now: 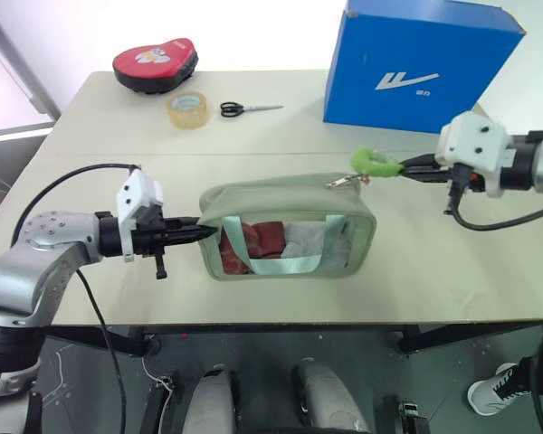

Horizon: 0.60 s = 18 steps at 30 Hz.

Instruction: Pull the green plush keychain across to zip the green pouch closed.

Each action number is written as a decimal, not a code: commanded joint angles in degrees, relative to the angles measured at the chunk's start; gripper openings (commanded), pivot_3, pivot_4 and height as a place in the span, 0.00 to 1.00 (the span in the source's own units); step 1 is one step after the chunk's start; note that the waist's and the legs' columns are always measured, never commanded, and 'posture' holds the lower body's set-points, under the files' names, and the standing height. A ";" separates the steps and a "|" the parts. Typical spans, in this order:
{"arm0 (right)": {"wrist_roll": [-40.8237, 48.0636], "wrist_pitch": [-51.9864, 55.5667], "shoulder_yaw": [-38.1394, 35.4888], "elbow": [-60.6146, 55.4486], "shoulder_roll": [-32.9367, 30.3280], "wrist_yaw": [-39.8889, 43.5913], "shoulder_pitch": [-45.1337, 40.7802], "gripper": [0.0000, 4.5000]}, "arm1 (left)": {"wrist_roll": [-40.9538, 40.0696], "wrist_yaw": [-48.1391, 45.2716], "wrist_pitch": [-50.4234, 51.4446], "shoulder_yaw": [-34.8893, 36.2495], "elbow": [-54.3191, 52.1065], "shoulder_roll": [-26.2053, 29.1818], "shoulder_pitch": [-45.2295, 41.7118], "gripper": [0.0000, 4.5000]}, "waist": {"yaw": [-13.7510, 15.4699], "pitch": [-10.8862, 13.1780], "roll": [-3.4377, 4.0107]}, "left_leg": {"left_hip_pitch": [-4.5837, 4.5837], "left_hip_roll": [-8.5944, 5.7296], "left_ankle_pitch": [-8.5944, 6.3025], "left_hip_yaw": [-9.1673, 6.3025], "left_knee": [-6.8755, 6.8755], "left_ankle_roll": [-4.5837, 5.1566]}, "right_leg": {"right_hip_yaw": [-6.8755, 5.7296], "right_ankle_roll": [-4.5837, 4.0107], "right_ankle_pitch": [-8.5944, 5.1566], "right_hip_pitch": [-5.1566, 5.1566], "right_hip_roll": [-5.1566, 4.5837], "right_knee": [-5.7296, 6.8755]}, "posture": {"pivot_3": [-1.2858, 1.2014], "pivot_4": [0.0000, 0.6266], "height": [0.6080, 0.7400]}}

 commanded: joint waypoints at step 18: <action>2.48 5.15 -7.48 -7.94 -6.52 -2.82 24.40 0.02 | 0.89 1.75 0.35 0.50 -0.82 0.46 3.49 0.00 | -0.03 -0.03 0.03 | 0.27 0.01 -0.01 0.10 -0.03 0.01 | 0.11 0.01 -0.01 0.26 0.07 -0.02 | 0.52 0.24 0.98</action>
